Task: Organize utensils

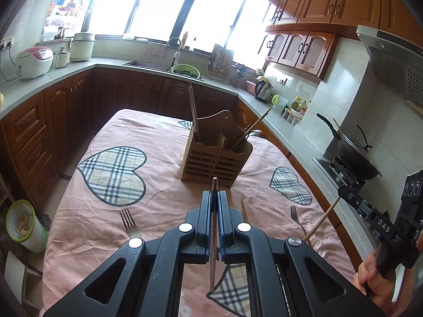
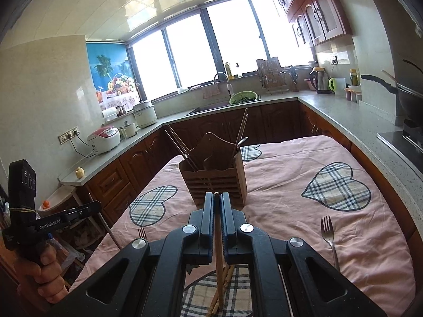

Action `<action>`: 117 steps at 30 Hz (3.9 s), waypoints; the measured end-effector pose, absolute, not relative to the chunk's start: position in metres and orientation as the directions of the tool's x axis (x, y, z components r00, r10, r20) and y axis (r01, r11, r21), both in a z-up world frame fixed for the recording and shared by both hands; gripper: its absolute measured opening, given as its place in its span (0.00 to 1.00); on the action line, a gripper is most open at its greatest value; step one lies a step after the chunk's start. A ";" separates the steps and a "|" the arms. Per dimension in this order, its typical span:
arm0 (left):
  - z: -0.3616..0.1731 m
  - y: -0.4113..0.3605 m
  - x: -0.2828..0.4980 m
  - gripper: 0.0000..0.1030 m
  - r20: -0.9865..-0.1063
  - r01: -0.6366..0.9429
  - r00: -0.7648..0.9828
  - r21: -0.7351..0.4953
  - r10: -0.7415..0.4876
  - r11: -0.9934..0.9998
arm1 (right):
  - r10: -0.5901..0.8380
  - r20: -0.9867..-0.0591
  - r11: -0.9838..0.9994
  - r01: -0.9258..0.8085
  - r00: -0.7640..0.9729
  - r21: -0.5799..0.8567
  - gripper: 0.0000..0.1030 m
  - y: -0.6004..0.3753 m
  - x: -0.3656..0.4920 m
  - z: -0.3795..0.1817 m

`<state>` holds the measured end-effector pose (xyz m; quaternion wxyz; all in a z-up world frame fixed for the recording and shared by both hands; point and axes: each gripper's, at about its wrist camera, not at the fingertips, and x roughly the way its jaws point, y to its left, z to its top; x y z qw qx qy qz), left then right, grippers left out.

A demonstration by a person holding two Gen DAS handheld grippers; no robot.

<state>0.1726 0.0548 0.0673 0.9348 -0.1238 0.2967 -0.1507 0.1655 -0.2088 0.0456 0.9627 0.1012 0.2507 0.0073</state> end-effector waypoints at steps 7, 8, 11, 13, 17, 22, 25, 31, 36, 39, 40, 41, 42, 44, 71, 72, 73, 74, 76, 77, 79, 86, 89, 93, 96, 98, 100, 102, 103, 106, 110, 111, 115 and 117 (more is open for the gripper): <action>0.074 0.055 0.180 0.03 -0.495 0.212 0.794 -0.320 -0.354 0.923 | 0.074 -0.464 0.978 0.027 0.883 0.207 0.04 -0.212 0.171 0.051; 0.074 0.055 0.181 0.03 -0.493 0.212 0.795 -0.321 -0.354 0.923 | 0.075 -0.461 0.978 0.026 0.884 0.208 0.04 -0.212 0.173 0.052; 0.075 0.056 0.185 0.03 -0.487 0.213 0.798 -0.322 -0.354 0.922 | 0.076 -0.452 0.977 0.025 0.889 0.213 0.04 -0.214 0.177 0.055; 0.076 0.056 0.189 0.03 -0.484 0.215 0.800 -0.321 -0.355 0.922 | 0.077 -0.447 0.977 0.023 0.891 0.213 0.04 -0.214 0.180 0.057; 0.079 0.056 0.196 0.03 -0.476 0.217 0.805 -0.320 -0.354 0.922 | 0.077 -0.438 0.977 0.019 0.895 0.211 0.04 -0.214 0.187 0.063; 0.082 0.058 0.208 0.03 -0.467 0.215 0.812 -0.320 -0.351 0.923 | 0.080 -0.426 0.977 0.013 0.901 0.211 0.04 -0.216 0.197 0.069; 0.086 0.060 0.215 0.03 -0.458 0.212 0.818 -0.321 -0.347 0.923 | 0.082 -0.417 0.977 0.009 0.905 0.212 0.04 -0.217 0.204 0.072; 0.095 0.064 0.229 0.03 -0.423 0.209 0.843 -0.315 -0.334 0.926 | 0.086 -0.395 0.977 0.000 0.915 0.212 0.04 -0.218 0.218 0.080; 0.101 0.064 0.248 0.03 -0.386 0.209 0.865 -0.305 -0.322 0.929 | 0.085 -0.370 0.977 -0.005 0.925 0.212 0.04 -0.222 0.236 0.090; 0.105 0.061 0.262 0.03 -0.370 0.213 0.872 -0.303 -0.320 0.929 | 0.081 -0.343 0.976 -0.005 0.936 0.216 0.04 -0.226 0.246 0.099; 0.106 0.060 0.266 0.03 -0.363 0.214 0.876 -0.301 -0.319 0.929 | 0.079 -0.333 0.976 -0.004 0.940 0.218 0.04 -0.227 0.250 0.102; 0.107 0.058 0.270 0.03 -0.357 0.213 0.879 -0.298 -0.316 0.930 | 0.077 -0.322 0.976 -0.005 0.943 0.218 0.04 -0.228 0.254 0.106; 0.107 0.058 0.275 0.03 -0.350 0.214 0.882 -0.298 -0.315 0.930 | 0.074 -0.313 0.976 -0.005 0.947 0.217 0.04 -0.229 0.258 0.109; 0.108 0.056 0.283 0.03 -0.335 0.215 0.889 -0.296 -0.312 0.931 | 0.071 -0.298 0.977 -0.006 0.952 0.215 0.04 -0.230 0.268 0.115; 0.030 0.016 0.413 0.03 -0.354 0.112 0.906 -0.328 -0.232 0.938 | 0.005 -0.298 0.968 0.070 0.955 0.241 0.04 -0.258 0.374 0.074; 0.030 0.014 0.418 0.03 -0.362 0.108 0.903 -0.326 -0.230 0.939 | 0.005 -0.307 0.966 0.075 0.952 0.248 0.04 -0.259 0.375 0.067; 0.025 0.011 0.421 0.03 -0.370 0.105 0.901 -0.323 -0.228 0.941 | 0.004 -0.316 0.964 0.080 0.949 0.254 0.04 -0.260 0.377 0.063; 0.027 0.012 0.425 0.03 -0.378 0.103 0.898 -0.320 -0.226 0.942 | 0.004 -0.323 0.962 0.085 0.946 0.260 0.04 -0.261 0.378 0.057; 0.023 0.010 0.431 0.03 -0.394 0.098 0.891 -0.318 -0.226 0.943 | 0.003 -0.339 0.957 0.095 0.941 0.274 0.04 -0.265 0.379 0.049; 0.020 0.008 0.434 0.03 -0.403 0.100 0.886 -0.319 -0.230 0.942 | 0.005 -0.345 0.954 0.098 0.939 0.282 0.04 -0.266 0.379 0.045; 0.016 0.007 0.439 0.03 -0.424 0.094 0.876 -0.319 -0.231 0.943 | 0.004 -0.358 0.952 0.106 0.934 0.287 0.04 -0.269 0.379 0.038; 0.024 0.011 0.448 0.03 -0.440 0.087 0.868 -0.321 -0.230 0.943 | 0.006 -0.388 0.950 0.116 0.922 0.289 0.04 -0.269 0.380 0.027; 0.023 0.012 0.448 0.04 -0.446 0.083 0.866 -0.316 -0.225 0.945 | 0.004 -0.389 0.951 0.117 0.921 0.286 0.04 -0.269 0.380 0.027; 0.021 0.017 0.452 0.04 -0.458 0.079 0.858 -0.330 -0.233 0.941 | 0.004 -0.397 0.950 0.121 0.918 0.288 0.05 -0.269 0.380 0.027; 0.020 0.020 0.452 0.04 -0.463 0.081 0.854 -0.335 -0.238 0.939 | 0.005 -0.405 0.947 0.125 0.914 0.295 0.05 -0.270 0.381 0.026; 0.020 0.020 0.452 0.04 -0.466 0.079 0.853 -0.330 -0.235 0.941 | 0.002 -0.409 0.948 0.128 0.913 0.291 0.05 -0.270 0.382 0.026; 0.021 0.020 0.453 0.04 -0.469 0.080 0.851 -0.327 -0.235 0.942 | 0.000 -0.411 0.949 0.129 0.912 0.287 0.05 -0.269 0.382 0.026; 0.020 0.019 0.452 0.05 -0.472 0.082 0.850 -0.323 -0.235 0.943 | 0.000 -0.413 0.949 0.130 0.911 0.287 0.05 -0.269 0.383 0.026; 0.020 0.018 0.452 0.05 -0.472 0.081 0.850 -0.321 -0.233 0.944 | -0.001 -0.417 0.949 0.132 0.909 0.286 0.07 -0.269 0.384 0.026; 0.019 0.018 0.450 0.14 -0.471 0.080 0.851 -0.320 -0.232 0.944 | 0.006 -0.421 0.946 0.131 0.907 0.295 0.09 -0.270 0.384 0.024; 0.022 0.020 0.446 0.28 -0.461 0.081 0.855 -0.329 -0.235 0.941 | 0.007 -0.423 0.943 0.134 0.906 0.303 0.16 -0.271 0.383 0.024; 0.022 0.020 0.445 0.32 -0.461 0.083 0.856 -0.328 -0.236 0.941 | 0.005 -0.422 0.943 0.136 0.907 0.304 0.20 -0.272 0.382 0.025; 0.023 0.021 0.436 0.48 -0.453 0.076 0.863 -0.322 -0.224 0.944 | -0.001 -0.394 0.939 0.136 0.919 0.315 0.54 -0.276 0.374 0.030; 0.023 0.023 0.430 0.67 -0.453 0.069 0.865 -0.319 -0.216 0.945 | 0.006 -0.383 0.934 0.131 0.924 0.331 0.66 -0.278 0.370 0.032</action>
